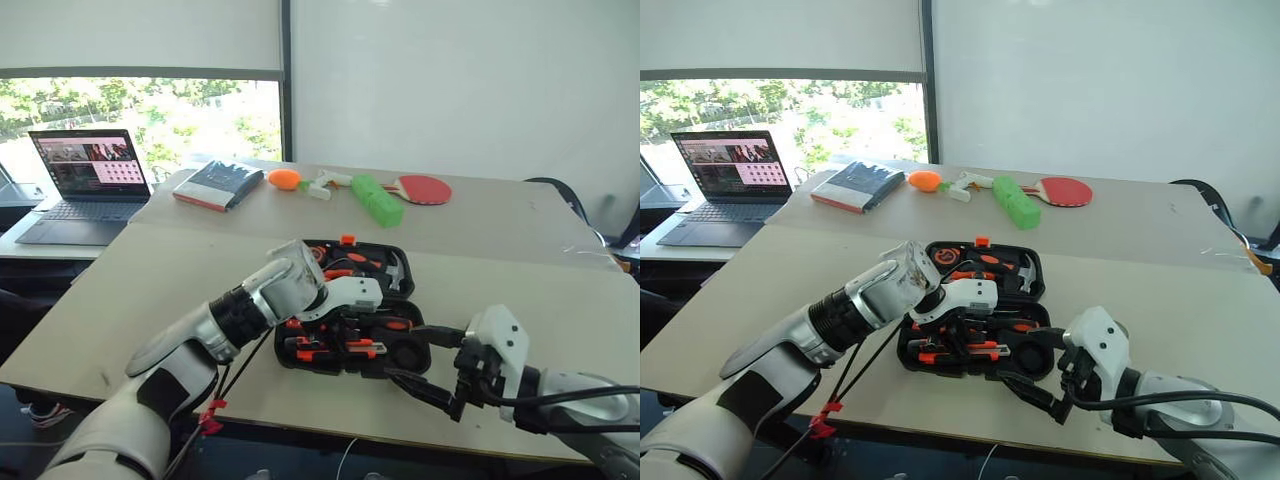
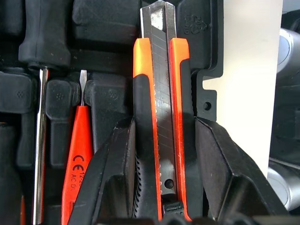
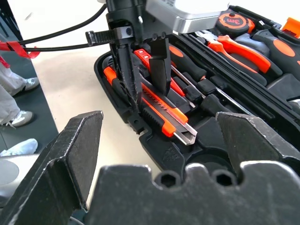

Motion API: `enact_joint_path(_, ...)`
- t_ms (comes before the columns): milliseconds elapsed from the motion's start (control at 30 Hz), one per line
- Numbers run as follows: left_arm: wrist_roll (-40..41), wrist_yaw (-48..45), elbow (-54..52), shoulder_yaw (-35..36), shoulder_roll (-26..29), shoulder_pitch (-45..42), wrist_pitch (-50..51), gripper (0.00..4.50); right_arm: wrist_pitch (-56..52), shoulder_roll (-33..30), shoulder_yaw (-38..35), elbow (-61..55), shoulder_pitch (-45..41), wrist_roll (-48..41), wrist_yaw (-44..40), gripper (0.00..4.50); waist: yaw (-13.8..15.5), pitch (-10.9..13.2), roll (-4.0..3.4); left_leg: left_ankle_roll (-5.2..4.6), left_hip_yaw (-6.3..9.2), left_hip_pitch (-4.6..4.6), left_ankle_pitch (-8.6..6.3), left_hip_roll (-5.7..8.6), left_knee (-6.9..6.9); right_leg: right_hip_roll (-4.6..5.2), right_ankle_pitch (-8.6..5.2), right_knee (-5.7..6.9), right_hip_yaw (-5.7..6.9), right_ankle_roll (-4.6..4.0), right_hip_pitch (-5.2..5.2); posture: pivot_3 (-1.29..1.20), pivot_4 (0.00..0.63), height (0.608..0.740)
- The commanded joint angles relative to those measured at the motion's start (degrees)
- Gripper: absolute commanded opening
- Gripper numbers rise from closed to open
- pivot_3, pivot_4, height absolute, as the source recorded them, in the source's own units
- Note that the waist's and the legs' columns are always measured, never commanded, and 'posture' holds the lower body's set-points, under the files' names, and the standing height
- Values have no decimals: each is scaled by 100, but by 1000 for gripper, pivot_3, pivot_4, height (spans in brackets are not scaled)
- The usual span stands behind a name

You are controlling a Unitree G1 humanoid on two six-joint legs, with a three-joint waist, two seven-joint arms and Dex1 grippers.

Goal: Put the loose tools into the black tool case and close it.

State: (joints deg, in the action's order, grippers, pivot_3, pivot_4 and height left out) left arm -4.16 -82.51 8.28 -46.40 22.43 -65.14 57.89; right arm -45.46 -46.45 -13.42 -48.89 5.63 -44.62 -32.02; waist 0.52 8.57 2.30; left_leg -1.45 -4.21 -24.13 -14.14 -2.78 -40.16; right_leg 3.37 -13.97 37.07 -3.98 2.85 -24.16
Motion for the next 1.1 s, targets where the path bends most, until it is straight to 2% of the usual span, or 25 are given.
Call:
enact_joint_path(33, -79, 154, -32, -234, 121, 211, -223, 1464, 121, 48, 48, -6, -135, 15, 11, 4500, 0, 0, -1, 0, 1, 1, 0, 0, 0, 0, 0, 1, 0, -1, 0, 0, 150, 736)
enact_joint_path(100, -62, 181, -56, -182, 145, 239, -339, 1464, 134, 68, 113, 22, -179, 40, 5, 4500, -1, -1, -1, 0, 3, 2, 0, 0, -1, 0, 0, 2, 0, -1, 2, 0, 150, 736)
enact_joint_path(167, -64, 190, -66, -165, 171, 238, -377, 2422, 147, 83, 165, 32, -200, 66, -12, 4500, -1, -1, -1, 0, 3, 2, 0, 1, -1, 0, 0, 2, 0, -1, 2, 0, 150, 736)
enact_joint_path(367, 229, 10, -105, 92, 233, 14, 4, 3994, 175, 96, 235, 67, -221, 130, -78, 4500, -2, -1, -2, 0, 6, -1, 0, 1, 0, -1, 0, 1, 1, -1, -1, 0, 150, 736)
enact_joint_path(400, 278, -20, -70, 167, 265, -59, -11, 4440, 182, 92, 234, 77, -221, 136, -97, 4500, 0, -1, -2, 0, 6, 0, 0, 1, 0, -1, 0, 1, 1, -1, -1, 0, 150, 736)
enact_joint_path(500, 372, -102, 114, 389, 411, -292, -182, 4474, 193, 78, 236, 108, -240, 153, -142, 4500, -2, 0, -1, 0, 6, -3, 0, 2, -3, -1, 0, 2, 1, 0, -2, 0, 150, 736)
enact_joint_path(600, 305, -115, 236, 413, 633, -313, -794, 4474, 199, 68, 241, 134, -257, 177, -181, 4500, -39, 0, -1, 0, 7, -6, 0, 1, 0, -3, 0, 3, 0, -2, -10, 0, 150, 736)
enact_joint_path(700, 217, -92, 342, 396, 786, -162, -1455, 3741, 196, 60, 244, 134, -265, 199, -215, 4500, -35, 0, -1, 0, 8, -5, 0, 1, 15, -3, -5, 1, 1, -7, -12, 0, 150, 736)
enact_joint_path(767, 183, -80, 365, 406, 823, -44, -1802, 2969, 187, 48, 228, 122, -262, 195, -232, 4500, -20, 0, -1, -1, 9, -8, 0, 2, 18, -3, -8, -1, 2, -6, -14, 0, 150, 736)
enact_joint_path(800, 172, -81, 371, 422, 822, -1, -1906, 2791, 182, 45, 219, 117, -259, 190, -236, 4500, -14, 0, -1, -1, 8, -9, 0, 2, 19, -3, -9, -2, 2, -5, -14, 0, 150, 736)
enact_joint_path(833, 188, -66, 374, 462, 789, 52, -1976, 2268, 173, 31, 212, 113, -258, 188, -244, 4500, -9, 0, -1, -1, 8, -11, 0, 2, 19, -2, -9, -4, 2, -5, -14, 0, 150, 736)
enact_joint_path(1033, 365, -180, 223, 643, 628, 169, -1856, 213, 139, -19, 152, 90, -241, 158, -277, 4500, 14, 1, 0, -1, 7, -14, 0, 4, 13, 0, -9, -4, 3, -3, -12, 0, 150, 736)
enact_joint_path(1100, 359, -211, 180, 663, 611, 177, -1828, 61, 135, -28, 147, 85, -231, 156, -281, 4500, 10, 1, 0, -1, 6, -14, 0, 4, 13, -1, -9, -4, 3, -3, -13, 0, 150, 736)
